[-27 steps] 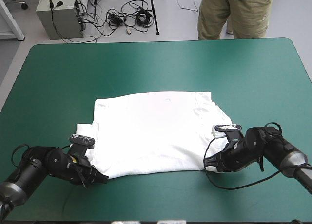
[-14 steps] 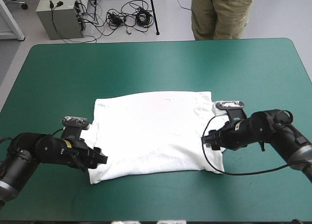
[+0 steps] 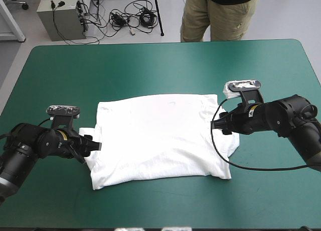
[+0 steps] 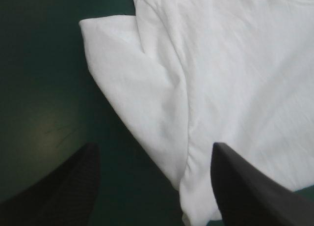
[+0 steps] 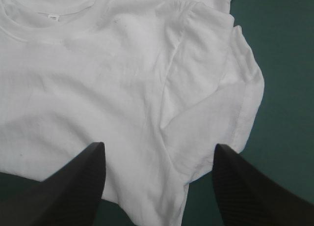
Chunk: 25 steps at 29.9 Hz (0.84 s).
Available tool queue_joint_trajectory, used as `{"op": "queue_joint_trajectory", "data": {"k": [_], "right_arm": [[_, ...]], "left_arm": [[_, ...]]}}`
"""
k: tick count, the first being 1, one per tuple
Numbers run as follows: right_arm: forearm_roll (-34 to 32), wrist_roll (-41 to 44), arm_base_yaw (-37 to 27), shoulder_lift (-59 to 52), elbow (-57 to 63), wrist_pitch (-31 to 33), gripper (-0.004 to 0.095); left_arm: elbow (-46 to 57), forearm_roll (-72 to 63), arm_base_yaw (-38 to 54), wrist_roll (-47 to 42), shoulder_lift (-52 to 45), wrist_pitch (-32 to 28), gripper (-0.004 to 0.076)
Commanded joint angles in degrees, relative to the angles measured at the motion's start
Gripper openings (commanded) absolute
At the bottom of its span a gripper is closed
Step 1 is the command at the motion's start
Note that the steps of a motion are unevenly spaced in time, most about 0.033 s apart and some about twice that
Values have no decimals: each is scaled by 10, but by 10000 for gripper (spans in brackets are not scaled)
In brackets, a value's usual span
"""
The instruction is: Fold the cloth
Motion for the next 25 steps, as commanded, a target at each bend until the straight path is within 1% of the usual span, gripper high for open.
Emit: {"op": "queue_joint_trajectory", "data": {"k": [1,5,11,18,21,25], "right_arm": [[-2,3,0,-16,-20,-17,545],[-2,4,0,-16,-20,-16,532],[-2,4,0,-16,-20,-15,532],[-2,4,0,-16,-20,-17,532],[-2,4,0,-16,-20,-16,530],[-2,4,0,-16,-20,-15,530]], "left_arm": [[-21,12,0,-26,18,-36,474],[-21,-27,49,-24,57,-78,474],[-21,-85,128,53,122,-91,474],[-21,-80,162,66,189,-147,468],[-21,-80,162,69,219,-165,431],[-21,-80,162,69,258,-171,333]]}}
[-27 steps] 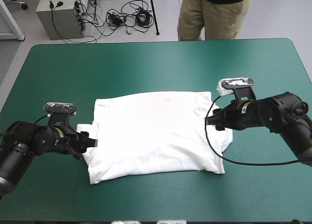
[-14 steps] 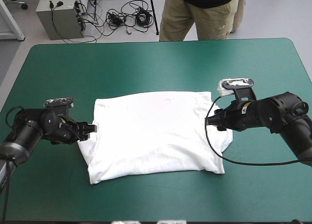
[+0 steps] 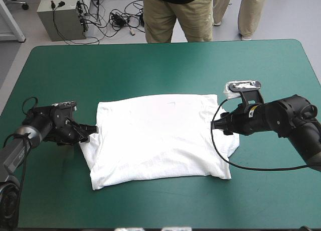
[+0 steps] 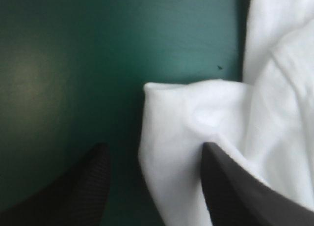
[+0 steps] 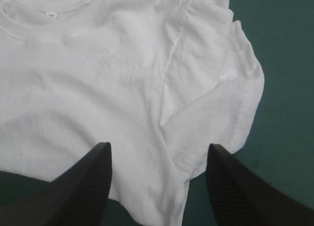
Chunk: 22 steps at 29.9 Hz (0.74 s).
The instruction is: Fold the cloth
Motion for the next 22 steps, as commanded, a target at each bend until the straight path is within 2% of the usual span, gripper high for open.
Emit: {"op": "queue_joint_trajectory", "data": {"k": [1,4,8,9,17,22], "right_arm": [[-2,-1,0,-16,-20,-19,530],[-2,-1,0,-16,-20,-19,530],[1,-1,0,-16,-20,-19,530],[2,1,0,-16,-20,-19,530],[1,15,0,-16,-20,-13,530],[1,15,0,-16,-20,-8,506]], "left_arm": [[-16,-5,1,0,11,-17,309],[-16,-5,1,0,26,-15,208],[-16,-3,1,3,27,-15,16],[-16,-2,1,9,25,-15,-7],[-54,4,0,20,-31,-9,-9],[-102,-46,-9,61,-54,10,-9]]}}
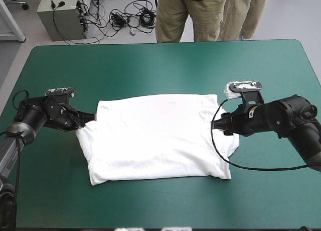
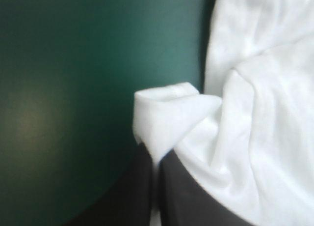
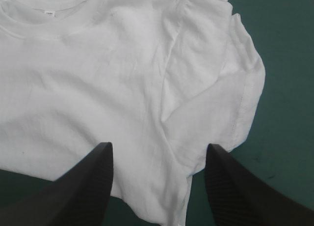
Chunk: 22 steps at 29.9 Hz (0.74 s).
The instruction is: Fold the cloth
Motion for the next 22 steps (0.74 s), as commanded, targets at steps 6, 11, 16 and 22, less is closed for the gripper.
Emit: {"op": "queue_joint_trajectory", "data": {"k": [6,11,16,22], "right_arm": [[1,1,0,-16,-20,-13,486],[3,4,0,-16,-20,-11,486],[3,13,0,-16,-20,-11,486],[1,13,0,-16,-20,-11,486]], "left_arm": [[-47,-57,-82,35,-23,0,-9],[-47,-57,-175,32,6,-21,-9],[-47,-58,-225,32,54,-25,-9],[-47,-80,-235,53,91,-28,25]]}}
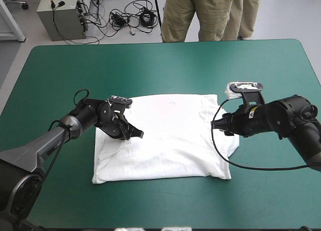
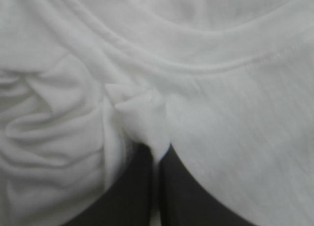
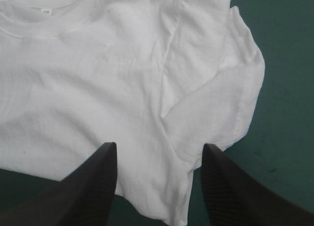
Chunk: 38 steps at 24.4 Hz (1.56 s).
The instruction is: Fold the cloth
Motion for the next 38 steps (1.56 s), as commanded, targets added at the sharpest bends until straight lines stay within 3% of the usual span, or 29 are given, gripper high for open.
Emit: {"op": "queue_joint_trajectory", "data": {"k": [1,7,9,17,22,26,38], "right_arm": [[0,-1,0,-16,-20,-19,486],[0,-1,0,-16,-20,-19,486],[0,1,0,-16,-20,-19,486],[-58,84,0,-16,-20,-19,500],[-68,91,-57,6,-20,-18,502],[-37,14,-116,67,-20,-18,501],[-22,-38,-116,265,-41,-84,499]], "left_arm": [[-18,-23,-4,26,-17,-18,56],[-47,-23,-3,40,-28,13,337],[-66,-23,-3,40,-36,28,391],[-123,15,-3,23,-89,63,384],[-123,94,21,-39,-136,155,384],[-123,96,71,-39,-178,182,384],[-123,89,77,-37,-189,192,384]]}}
